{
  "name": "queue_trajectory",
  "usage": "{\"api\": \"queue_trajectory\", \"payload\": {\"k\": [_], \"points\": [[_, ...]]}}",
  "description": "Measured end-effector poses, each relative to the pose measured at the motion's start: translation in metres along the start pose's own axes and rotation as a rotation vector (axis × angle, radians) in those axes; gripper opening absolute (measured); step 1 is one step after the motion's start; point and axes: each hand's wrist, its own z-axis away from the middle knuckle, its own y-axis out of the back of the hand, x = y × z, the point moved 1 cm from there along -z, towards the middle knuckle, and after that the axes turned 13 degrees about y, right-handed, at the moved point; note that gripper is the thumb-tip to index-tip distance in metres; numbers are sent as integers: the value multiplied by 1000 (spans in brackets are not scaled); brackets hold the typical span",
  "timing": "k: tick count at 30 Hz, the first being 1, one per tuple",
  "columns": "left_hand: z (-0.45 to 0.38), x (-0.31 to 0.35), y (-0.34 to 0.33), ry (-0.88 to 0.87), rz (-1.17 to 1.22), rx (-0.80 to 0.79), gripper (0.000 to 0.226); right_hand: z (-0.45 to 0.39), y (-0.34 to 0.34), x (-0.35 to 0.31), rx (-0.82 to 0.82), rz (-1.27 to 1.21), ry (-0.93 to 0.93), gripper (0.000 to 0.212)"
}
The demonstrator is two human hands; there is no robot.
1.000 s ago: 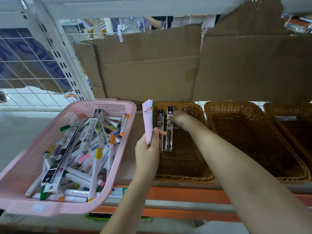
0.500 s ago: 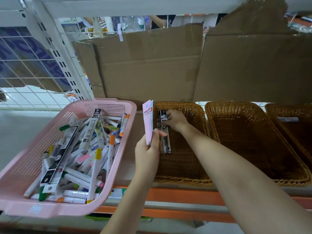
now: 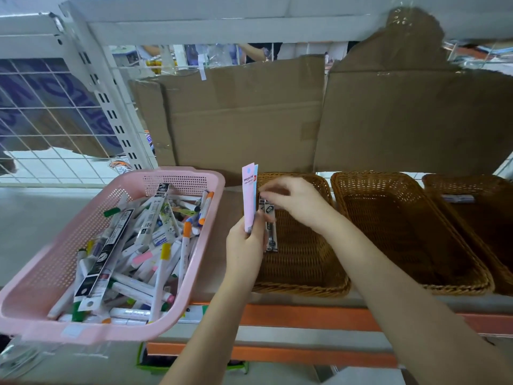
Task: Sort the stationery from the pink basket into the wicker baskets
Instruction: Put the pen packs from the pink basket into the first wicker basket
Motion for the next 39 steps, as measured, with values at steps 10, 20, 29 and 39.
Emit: {"api": "queue_trajectory", "payload": {"k": [10,20,29,39], "points": [[1,-6,0,-16,-23,12,35,50,-31,-48,247,132,6,37],[3,-2,0,-40,-70,-38,16,44,-26,-51,196,211,30,22],[8,-1,0,-65,-251,-80,13,34,2,-41,210,-6,-71,15],[28,-10,2,-361,-938,6,31,14,58,-14,248,-279,-227,16]]}}
